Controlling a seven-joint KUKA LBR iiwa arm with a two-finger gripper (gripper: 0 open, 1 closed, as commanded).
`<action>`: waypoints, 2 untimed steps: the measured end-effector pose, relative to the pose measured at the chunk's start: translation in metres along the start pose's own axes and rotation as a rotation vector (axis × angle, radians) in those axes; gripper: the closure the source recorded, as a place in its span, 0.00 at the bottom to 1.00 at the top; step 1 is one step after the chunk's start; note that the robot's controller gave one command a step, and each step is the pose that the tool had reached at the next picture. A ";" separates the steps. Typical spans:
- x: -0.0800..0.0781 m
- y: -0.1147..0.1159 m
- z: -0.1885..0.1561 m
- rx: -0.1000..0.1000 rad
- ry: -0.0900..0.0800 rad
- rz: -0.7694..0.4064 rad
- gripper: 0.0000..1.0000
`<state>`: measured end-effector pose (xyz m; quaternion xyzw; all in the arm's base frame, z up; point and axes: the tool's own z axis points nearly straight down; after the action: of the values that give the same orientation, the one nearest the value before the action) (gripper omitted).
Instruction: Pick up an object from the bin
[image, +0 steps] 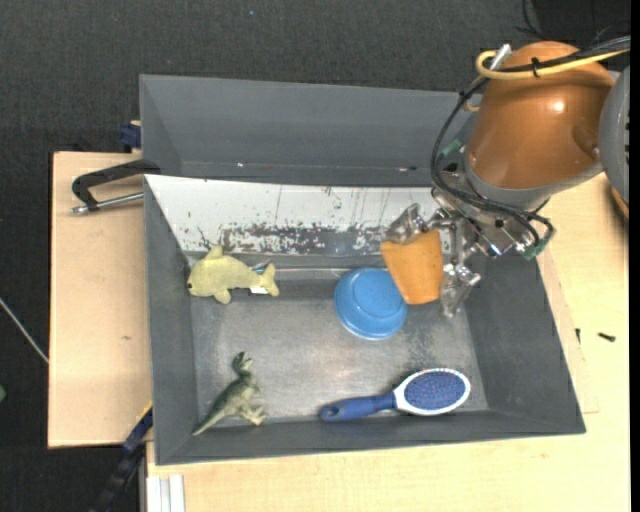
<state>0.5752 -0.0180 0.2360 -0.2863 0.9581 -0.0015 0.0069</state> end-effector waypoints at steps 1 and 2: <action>0.001 0.001 0.003 -0.005 0.006 0.001 0.00; 0.036 -0.026 0.135 0.005 -0.011 -0.257 0.00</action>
Offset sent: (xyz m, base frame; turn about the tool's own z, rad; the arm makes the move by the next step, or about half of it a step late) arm 0.0000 0.0000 0.0000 0.0000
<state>0.5614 -0.0591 0.1008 -0.4067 0.9135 -0.0032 0.0127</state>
